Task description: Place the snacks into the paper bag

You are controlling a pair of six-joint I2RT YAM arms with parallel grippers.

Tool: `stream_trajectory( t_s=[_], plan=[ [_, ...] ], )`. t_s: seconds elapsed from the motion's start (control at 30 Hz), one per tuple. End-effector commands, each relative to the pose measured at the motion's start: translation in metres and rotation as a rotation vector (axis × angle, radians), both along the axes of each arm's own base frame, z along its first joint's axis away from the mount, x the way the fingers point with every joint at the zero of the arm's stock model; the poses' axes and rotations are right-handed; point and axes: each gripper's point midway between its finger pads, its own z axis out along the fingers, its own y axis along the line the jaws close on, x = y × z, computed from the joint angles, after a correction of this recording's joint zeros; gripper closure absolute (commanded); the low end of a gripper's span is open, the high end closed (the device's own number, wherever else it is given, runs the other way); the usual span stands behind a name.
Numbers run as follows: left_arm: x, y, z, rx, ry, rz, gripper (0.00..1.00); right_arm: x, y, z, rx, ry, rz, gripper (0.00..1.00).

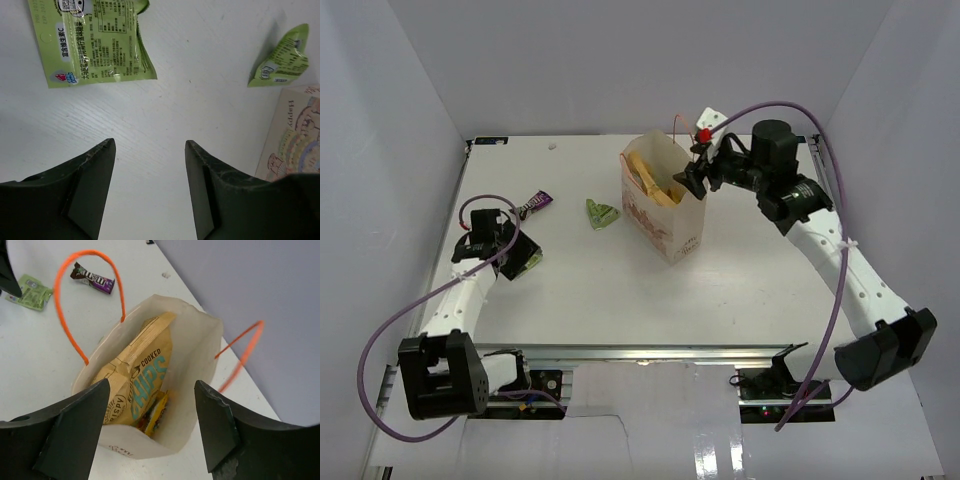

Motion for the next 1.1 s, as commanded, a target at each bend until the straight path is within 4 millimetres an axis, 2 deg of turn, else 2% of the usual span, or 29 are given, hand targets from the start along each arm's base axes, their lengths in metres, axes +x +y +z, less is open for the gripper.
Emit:
stream_trajectory(
  t_s=[0.0,0.03,0.07,0.1,0.2,0.27,0.33,0.47,0.5,0.63,0.73,0.87,0.97,1.0,1.07],
  plan=[
    [0.021,0.01,0.0,0.033,0.0,0.027,0.32,-0.032,-0.019,0.001,0.01,0.001,0.116,0.25],
    [0.029,0.013,0.002,0.047,0.0,0.027,0.33,-0.035,-0.024,-0.006,0.006,0.013,0.117,0.25],
    [0.032,0.013,-0.011,0.048,0.045,0.023,0.33,-0.037,-0.029,-0.015,0.0,0.028,0.116,0.25],
    [0.035,0.014,-0.016,0.057,0.064,0.008,0.33,-0.043,-0.033,-0.037,-0.009,0.074,0.129,0.25],
    [0.047,0.017,-0.031,0.071,0.126,-0.013,0.33,-0.052,-0.049,-0.052,-0.003,0.104,0.11,0.25],
    [0.055,0.026,-0.034,0.117,0.141,-0.004,0.33,-0.058,-0.06,-0.07,-0.001,0.143,0.091,0.25],
    [0.057,0.03,-0.046,0.137,0.184,-0.015,0.33,-0.063,-0.067,-0.086,-0.001,0.177,0.075,0.25],
    [0.067,0.033,-0.056,0.167,0.236,-0.037,0.34,-0.068,-0.072,-0.102,0.001,0.214,0.066,0.25],
    [0.074,0.037,-0.052,0.187,0.233,-0.034,0.34,-0.068,-0.073,-0.104,0.002,0.221,0.064,0.25],
    [0.073,0.04,-0.066,0.252,0.309,-0.066,0.37,-0.073,-0.073,-0.112,0.009,0.249,0.073,0.25],
    [0.066,0.037,-0.08,0.254,0.362,-0.109,0.43,-0.077,-0.071,-0.114,0.022,0.268,0.089,0.26],
    [0.056,0.032,-0.088,0.249,0.389,-0.138,0.59,-0.093,-0.063,-0.116,0.052,0.303,0.17,0.27],
    [0.055,0.028,-0.082,0.243,0.357,-0.156,0.74,-0.11,-0.057,-0.117,0.066,0.319,0.262,0.28],
    [0.057,0.026,-0.078,0.236,0.337,-0.162,0.82,-0.117,-0.056,-0.119,0.064,0.335,0.288,0.29],
    [0.058,0.016,-0.07,0.212,0.294,-0.195,0.88,-0.131,-0.052,-0.116,0.068,0.314,0.386,0.29]
  ],
)
